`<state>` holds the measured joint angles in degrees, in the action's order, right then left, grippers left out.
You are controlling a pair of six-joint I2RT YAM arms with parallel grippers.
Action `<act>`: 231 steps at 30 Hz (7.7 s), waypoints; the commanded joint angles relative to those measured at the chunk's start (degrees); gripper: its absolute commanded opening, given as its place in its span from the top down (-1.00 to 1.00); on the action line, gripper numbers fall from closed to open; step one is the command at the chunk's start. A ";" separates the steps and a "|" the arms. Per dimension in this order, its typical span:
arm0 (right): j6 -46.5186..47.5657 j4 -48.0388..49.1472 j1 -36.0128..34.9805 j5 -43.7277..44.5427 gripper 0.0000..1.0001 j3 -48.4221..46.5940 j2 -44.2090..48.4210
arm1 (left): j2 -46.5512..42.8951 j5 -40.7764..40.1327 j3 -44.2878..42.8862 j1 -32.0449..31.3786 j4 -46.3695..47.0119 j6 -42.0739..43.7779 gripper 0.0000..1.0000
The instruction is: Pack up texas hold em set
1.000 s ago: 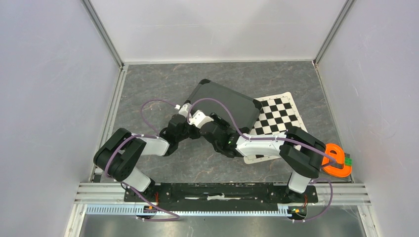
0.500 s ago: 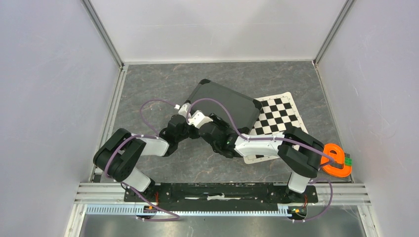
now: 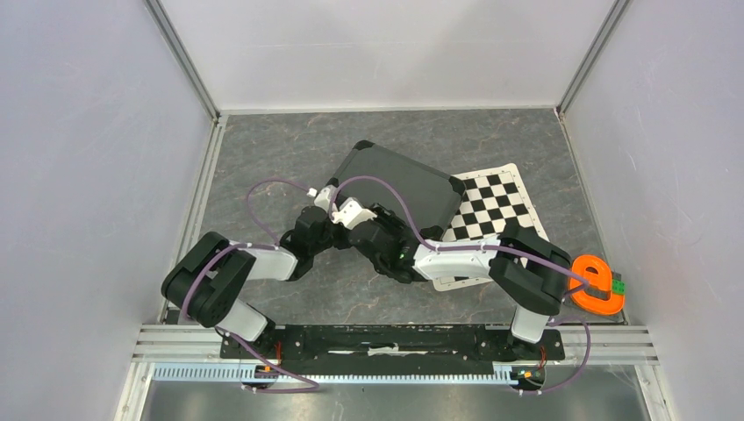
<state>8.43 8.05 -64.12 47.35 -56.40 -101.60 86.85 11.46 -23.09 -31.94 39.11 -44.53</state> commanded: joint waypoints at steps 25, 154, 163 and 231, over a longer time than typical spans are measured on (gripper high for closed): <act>-6.76 -11.57 4.07 -4.86 -0.02 1.65 -4.22 | 0.10 0.80 1.78 0.33 2.29 0.44 0.96; -4.91 -10.42 5.89 -22.14 0.14 5.60 3.47 | 12.58 -0.61 7.45 3.45 19.42 -24.20 0.47; -4.95 -10.40 6.02 -22.52 0.14 5.86 3.83 | 12.58 0.04 8.41 4.91 20.70 -24.51 0.46; -4.36 -12.68 6.13 -22.54 0.15 3.89 2.96 | 12.14 -10.92 -5.31 -4.37 -8.04 5.96 0.85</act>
<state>8.29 5.58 -58.96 28.36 -54.00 -94.24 99.85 10.74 -22.96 -32.82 52.36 -44.66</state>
